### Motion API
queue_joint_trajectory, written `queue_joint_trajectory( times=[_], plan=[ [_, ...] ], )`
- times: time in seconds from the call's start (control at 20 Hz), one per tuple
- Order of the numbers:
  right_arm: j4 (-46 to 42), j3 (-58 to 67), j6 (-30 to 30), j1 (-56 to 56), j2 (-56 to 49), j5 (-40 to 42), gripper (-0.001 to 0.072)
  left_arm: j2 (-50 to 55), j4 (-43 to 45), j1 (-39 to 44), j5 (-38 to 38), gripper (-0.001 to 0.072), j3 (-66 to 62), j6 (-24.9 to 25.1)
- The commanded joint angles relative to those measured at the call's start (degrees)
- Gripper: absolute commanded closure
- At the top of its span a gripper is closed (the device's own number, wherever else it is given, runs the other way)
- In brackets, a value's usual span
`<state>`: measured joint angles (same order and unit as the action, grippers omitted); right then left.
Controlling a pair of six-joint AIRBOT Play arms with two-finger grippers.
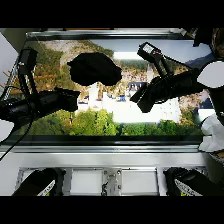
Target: Fold the clothes and pants, and hang the long-sleeved shirts on hangers.
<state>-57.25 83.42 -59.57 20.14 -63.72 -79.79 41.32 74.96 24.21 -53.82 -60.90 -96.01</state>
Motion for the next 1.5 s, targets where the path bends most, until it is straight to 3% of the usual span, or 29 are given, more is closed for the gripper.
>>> queue_joint_trajectory(
  times=[0.0,0.15,0.2,0.25,0.3,0.5,0.8,1.0,1.45],
  plan=[
    [0.0,0.0,0.0,0.0,0.0,0.0,0.0701,0.0,0.0,0.0,0.0,0.0697,0.0,0.0],
    [0.0,0.0,0.0,0.0,0.0,0.0,0.0701,0.0,0.0,0.0,0.3,0.0695,0.0,0.0],
    [0.0,0.0,0.0,0.0,0.0,0.0,0.0701,0.0,0.0,0.0,1.6,0.0507,0.0,0.0],
    [0.0,0.0,0.0,0.0,0.0,0.0,0.0701,0.1,0.0,0.0,4.4,0.0033,0.0,0.0],
    [0.0,0.0,0.0,0.0,0.0,0.0,0.0701,1.0,0.1,-0.4,6.8,-0.0013,-0.7,0.0],
    [0.0,0.0,0.0,0.0,0.0,0.0,0.0701,13.3,0.1,-6.1,7.8,-0.0013,-9.4,0.0],
    [0.0,0.0,0.0,0.0,0.0,0.0,0.0701,44.0,0.0,-11.3,8.6,-0.0013,-24.5,-0.1],
    [0.0,0.0,0.0,0.0,0.0,0.0,0.0701,61.0,-0.1,-11.7,10.6,-0.0013,-33.8,-5.4],
    [0.0,0.0,0.0,0.0,0.0,0.0,0.0701,79.3,-0.2,-11.6,11.0,-0.0012,-53.0,-8.4]
  ],
)
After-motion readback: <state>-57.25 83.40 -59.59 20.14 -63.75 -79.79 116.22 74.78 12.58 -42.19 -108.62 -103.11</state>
